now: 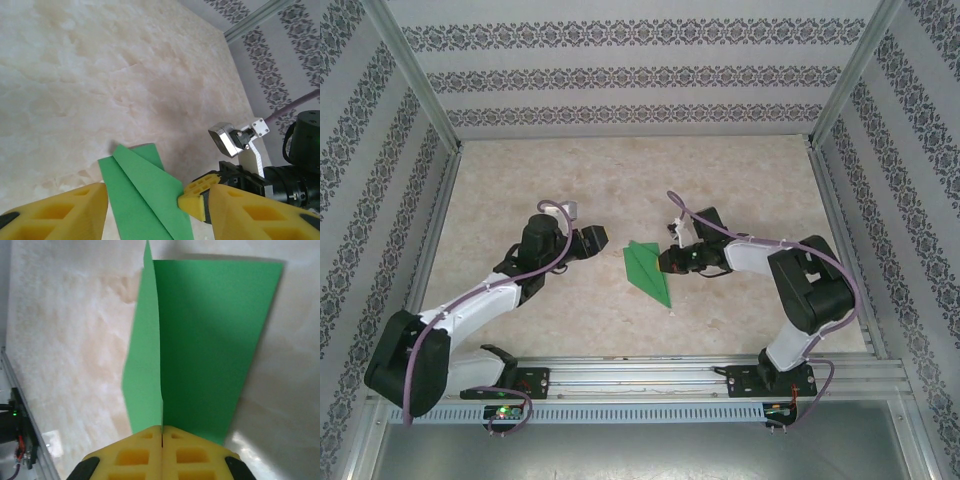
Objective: Fold a paper plane with a square sheet of paper (fold left side to right side)
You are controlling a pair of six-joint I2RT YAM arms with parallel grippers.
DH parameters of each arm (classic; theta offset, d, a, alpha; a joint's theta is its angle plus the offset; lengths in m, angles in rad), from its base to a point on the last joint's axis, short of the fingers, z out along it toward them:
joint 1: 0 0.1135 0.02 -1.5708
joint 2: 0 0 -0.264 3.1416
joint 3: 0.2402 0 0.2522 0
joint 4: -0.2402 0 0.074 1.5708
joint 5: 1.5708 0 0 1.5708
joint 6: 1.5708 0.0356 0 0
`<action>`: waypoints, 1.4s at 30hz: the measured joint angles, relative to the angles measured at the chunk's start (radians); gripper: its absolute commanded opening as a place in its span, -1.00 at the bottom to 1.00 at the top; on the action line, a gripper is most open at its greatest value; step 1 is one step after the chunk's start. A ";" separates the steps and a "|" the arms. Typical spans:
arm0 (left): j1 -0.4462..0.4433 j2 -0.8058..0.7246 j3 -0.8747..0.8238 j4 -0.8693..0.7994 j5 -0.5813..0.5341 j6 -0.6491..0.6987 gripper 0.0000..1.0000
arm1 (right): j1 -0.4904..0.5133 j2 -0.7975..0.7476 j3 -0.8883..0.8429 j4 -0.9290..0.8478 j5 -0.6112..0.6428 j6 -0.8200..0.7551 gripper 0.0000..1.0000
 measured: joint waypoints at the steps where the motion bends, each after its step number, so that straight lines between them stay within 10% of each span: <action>1: 0.001 -0.014 0.000 0.008 0.008 0.000 0.26 | -0.004 -0.029 0.000 0.003 -0.008 0.000 -1.00; 14: 0.026 -0.072 0.195 0.198 0.274 -0.026 0.38 | -0.105 -0.423 -0.002 0.253 -0.188 0.089 -1.00; 27: -0.004 0.064 0.245 0.352 0.432 -0.123 0.30 | -0.050 -0.499 -0.002 0.445 -0.223 0.208 -1.00; 42: -0.023 0.127 0.245 0.360 0.457 -0.156 -0.35 | -0.017 -0.470 -0.001 0.465 -0.223 0.218 -1.00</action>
